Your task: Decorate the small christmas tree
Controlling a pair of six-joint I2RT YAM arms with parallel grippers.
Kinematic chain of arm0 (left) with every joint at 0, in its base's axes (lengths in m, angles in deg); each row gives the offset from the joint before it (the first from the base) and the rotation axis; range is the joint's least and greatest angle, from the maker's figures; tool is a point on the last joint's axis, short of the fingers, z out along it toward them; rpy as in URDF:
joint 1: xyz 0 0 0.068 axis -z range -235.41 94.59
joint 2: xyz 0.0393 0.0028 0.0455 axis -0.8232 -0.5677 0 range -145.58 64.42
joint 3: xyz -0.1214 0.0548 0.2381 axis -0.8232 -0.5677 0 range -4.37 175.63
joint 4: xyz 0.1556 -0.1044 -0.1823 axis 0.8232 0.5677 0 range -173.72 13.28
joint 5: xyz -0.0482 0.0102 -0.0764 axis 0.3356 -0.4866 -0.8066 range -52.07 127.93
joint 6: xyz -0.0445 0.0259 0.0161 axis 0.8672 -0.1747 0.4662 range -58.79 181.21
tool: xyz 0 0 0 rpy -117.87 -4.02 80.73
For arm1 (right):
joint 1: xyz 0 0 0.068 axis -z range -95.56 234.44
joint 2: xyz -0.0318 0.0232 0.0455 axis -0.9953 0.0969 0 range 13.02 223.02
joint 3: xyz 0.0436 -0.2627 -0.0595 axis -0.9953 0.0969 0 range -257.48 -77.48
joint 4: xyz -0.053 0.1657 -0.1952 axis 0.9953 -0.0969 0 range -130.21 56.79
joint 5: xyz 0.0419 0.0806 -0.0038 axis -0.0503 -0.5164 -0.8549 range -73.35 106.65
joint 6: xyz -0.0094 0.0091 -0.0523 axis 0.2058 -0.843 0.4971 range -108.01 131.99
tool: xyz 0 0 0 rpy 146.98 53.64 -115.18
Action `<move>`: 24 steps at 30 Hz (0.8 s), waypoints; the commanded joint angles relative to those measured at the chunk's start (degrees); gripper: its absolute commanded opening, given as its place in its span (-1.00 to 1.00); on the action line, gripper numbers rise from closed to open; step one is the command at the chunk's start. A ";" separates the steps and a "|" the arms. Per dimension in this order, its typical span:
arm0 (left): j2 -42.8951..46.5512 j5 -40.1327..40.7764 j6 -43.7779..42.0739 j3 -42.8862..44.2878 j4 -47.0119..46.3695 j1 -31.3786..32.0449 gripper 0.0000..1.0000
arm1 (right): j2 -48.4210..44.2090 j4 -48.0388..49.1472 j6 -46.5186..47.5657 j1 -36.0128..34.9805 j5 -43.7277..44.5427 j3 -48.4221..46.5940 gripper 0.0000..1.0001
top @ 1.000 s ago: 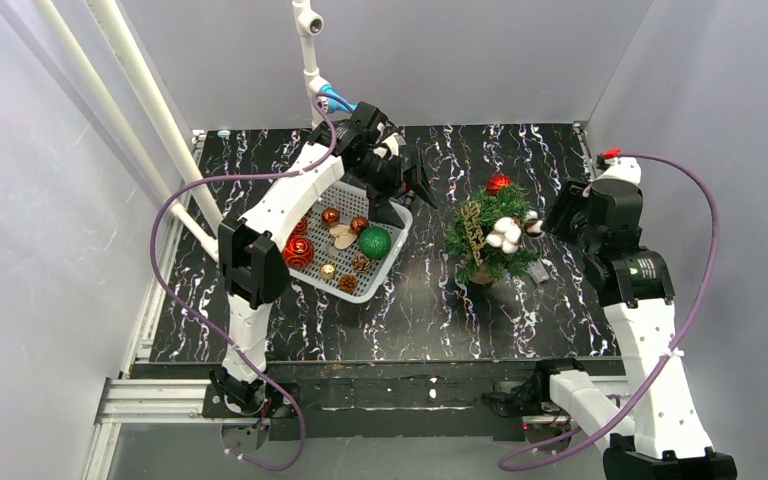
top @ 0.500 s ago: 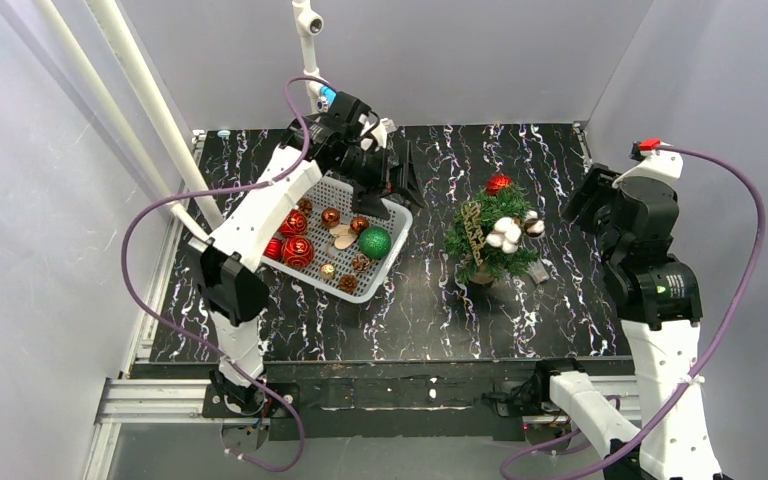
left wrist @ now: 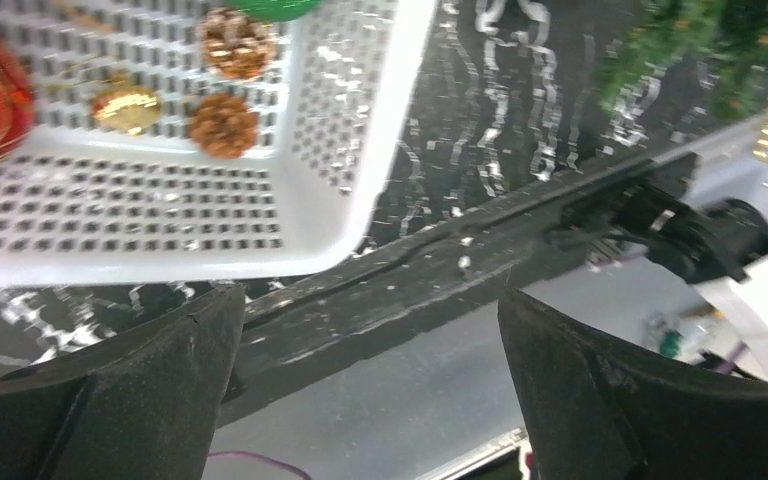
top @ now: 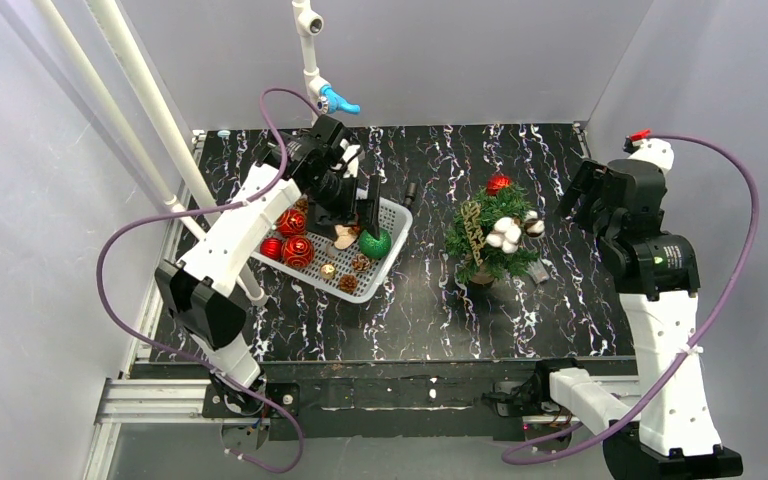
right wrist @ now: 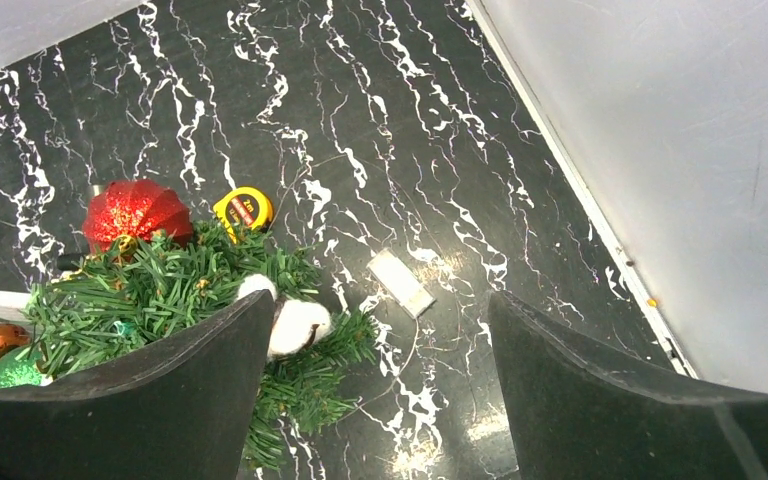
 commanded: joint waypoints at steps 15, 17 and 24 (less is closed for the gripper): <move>7.55 23.78 -1.73 -2.12 15.90 -0.43 0.99 | 1.82 -0.61 1.86 -0.10 0.52 -6.87 0.78; 7.35 24.88 -1.70 -1.57 16.62 -0.43 0.99 | 2.32 -0.87 2.27 -0.08 0.57 -7.70 0.79; 5.38 26.63 -2.17 0.44 19.44 -0.45 0.99 | 4.12 -1.84 1.99 -0.10 0.32 -10.80 0.80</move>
